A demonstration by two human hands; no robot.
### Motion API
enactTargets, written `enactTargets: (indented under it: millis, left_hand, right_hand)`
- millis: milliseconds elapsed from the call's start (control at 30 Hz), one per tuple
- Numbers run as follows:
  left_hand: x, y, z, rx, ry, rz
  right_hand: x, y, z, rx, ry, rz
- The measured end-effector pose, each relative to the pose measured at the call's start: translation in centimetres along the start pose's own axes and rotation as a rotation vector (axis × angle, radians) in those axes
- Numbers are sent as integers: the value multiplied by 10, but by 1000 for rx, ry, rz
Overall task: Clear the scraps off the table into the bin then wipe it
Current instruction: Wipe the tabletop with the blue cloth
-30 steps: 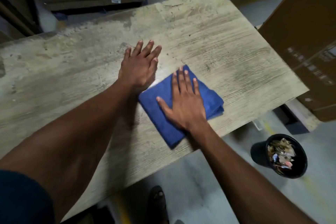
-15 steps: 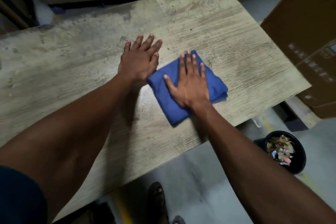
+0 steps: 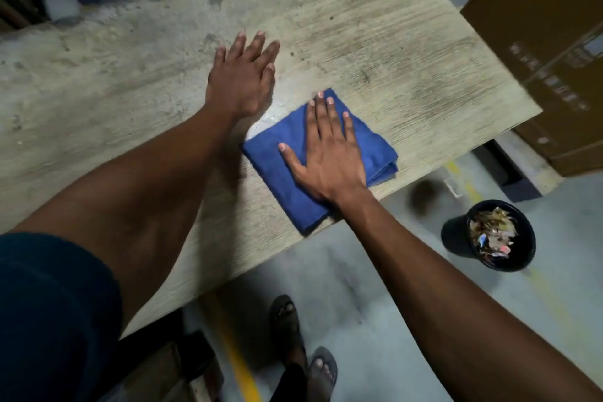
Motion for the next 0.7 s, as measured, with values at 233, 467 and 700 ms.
enactTargets:
  millis: [233,467,700]
  left_hand:
    - [-28,20,0,2,-37,-14]
    - [-24,23,4,17,-22,72]
    - [-37,33,-3,-24,-26,-2]
  right_hand:
    - [44,15,-6,38,36,72]
    - [69,29,-11,29,31,72]
    - [-46,8,0,8,-18,-49]
Point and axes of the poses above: each hand's wrist, its own x-axis towards the middle knuckle, its own z-axis out of the palm, y = z × x, the point moved 7 cm from there along x, towards the middle knuckle, and after that the axes turned 10 degrees about x, right-handed, at the moved point
